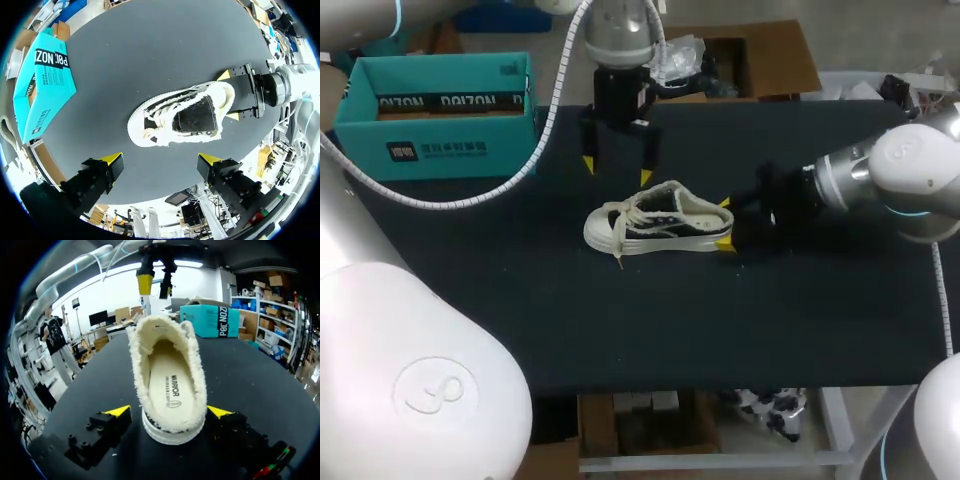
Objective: Open the shoe tongue, take the insole out of the shoe, put the insole back into the shoe, and pack the shoe into the shoebox
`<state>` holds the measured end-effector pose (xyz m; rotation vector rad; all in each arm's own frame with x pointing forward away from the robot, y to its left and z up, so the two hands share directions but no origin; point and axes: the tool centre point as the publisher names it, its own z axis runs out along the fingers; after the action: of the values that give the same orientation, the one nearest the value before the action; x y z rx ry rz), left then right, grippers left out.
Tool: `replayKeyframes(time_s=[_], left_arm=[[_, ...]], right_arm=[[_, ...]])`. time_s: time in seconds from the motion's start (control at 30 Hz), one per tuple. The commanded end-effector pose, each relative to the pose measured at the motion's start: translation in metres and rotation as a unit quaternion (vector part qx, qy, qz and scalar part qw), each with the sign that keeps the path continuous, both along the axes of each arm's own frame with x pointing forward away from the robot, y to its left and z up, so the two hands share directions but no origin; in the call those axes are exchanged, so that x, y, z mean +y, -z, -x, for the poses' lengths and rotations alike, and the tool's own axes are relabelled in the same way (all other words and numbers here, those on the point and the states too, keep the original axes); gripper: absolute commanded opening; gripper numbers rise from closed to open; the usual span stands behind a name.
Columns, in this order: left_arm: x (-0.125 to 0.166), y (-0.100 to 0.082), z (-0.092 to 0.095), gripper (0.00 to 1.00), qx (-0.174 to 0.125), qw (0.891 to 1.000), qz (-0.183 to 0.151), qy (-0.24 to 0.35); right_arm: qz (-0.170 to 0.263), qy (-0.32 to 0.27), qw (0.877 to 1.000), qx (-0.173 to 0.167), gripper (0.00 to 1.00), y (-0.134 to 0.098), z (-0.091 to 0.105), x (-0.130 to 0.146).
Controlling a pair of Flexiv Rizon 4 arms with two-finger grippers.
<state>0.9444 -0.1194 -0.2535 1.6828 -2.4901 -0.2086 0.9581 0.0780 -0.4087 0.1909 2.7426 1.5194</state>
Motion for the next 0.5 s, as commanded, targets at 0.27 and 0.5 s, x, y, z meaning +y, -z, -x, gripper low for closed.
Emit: replayKeyframes(time_s=[0.27,0.5], left_arm=[[-0.004,0.004,0.001,1.00,0.003,1.000,0.002,-0.004],[-0.008,0.008,0.002,1.00,0.007,1.000,0.002,0.002]], right_arm=[[-0.009,0.010,1.000,-0.012,1.00,0.008,-0.002,0.011],[-0.017,0.021,1.000,-0.013,1.00,0.013,-0.010,0.011]])
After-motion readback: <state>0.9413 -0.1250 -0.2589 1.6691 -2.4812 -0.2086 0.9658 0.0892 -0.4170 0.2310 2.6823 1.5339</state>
